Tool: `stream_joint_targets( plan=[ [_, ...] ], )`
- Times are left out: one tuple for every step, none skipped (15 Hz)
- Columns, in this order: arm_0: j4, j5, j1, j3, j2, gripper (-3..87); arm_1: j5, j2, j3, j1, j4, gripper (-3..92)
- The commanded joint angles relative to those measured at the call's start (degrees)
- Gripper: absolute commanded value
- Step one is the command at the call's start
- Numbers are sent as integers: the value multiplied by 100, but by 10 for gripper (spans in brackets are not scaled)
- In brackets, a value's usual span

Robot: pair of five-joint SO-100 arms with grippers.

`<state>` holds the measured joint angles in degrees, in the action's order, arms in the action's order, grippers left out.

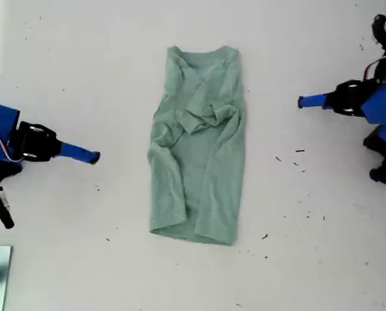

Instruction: Fold t shirt

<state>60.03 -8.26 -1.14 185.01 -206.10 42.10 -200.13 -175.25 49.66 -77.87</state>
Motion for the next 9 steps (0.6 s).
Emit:
stream_joint_targets(
  plan=[
    [-105,-35,44,70,-44,51,79,-62,-237,62,35,162],
    [-105,-35,44,70,-44,51,79,-62,-237,62,35,162],
    [-105,-35,44,70,-44,51,70,-62,-237,62,35,162],
    [-79,88,18,53,-44,51,-422,-62,-237,62,35,155],
    [-18,554,18,-35,-44,59,-615,-62,-237,114,35,154],
    [35,896,220,-79,-44,79,-360,-62,-237,141,35,152],
    [53,1424,343,-35,-44,91,-105,-62,-237,141,35,147],
    [53,1380,237,-35,-44,76,-70,-62,-237,167,35,146],
    [79,1424,-44,-62,-44,10,88,-62,-237,475,35,145]
  ],
)
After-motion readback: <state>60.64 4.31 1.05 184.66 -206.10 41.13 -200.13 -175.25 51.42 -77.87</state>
